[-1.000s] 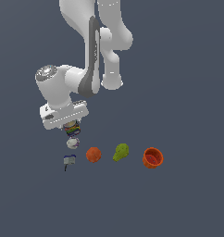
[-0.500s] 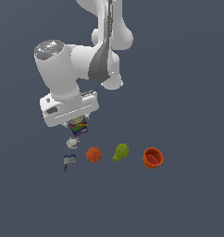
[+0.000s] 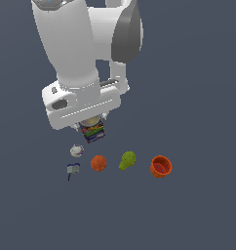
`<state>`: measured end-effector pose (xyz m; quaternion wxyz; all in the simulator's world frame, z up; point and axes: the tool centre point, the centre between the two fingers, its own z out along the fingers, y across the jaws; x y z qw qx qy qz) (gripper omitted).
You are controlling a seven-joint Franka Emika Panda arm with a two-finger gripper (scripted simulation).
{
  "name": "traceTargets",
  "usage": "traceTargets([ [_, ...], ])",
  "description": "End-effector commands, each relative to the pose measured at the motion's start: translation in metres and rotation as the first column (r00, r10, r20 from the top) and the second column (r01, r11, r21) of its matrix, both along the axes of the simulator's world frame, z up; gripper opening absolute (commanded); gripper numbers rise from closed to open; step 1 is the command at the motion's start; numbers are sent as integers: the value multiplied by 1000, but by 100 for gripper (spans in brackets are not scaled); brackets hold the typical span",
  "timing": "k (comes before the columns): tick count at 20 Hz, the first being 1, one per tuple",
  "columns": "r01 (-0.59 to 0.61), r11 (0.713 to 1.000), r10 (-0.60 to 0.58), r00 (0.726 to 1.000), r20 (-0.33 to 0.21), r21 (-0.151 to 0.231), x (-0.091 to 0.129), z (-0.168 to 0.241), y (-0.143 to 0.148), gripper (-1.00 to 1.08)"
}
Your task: Pick up a designated object from a clutter of objects.
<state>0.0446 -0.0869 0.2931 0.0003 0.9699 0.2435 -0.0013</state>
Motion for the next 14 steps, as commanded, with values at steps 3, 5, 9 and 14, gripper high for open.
traceTargets([
  [3, 1, 1000, -1, 1000, 2, 0, 19, 36, 23, -100],
  [5, 1, 1000, -1, 1000, 2, 0, 27, 49, 32, -100],
  [9, 2, 1000, -2, 1000, 2, 1, 41, 73, 47, -100],
  [14, 2, 1000, -2, 1000, 2, 1, 56, 100, 64, -100],
])
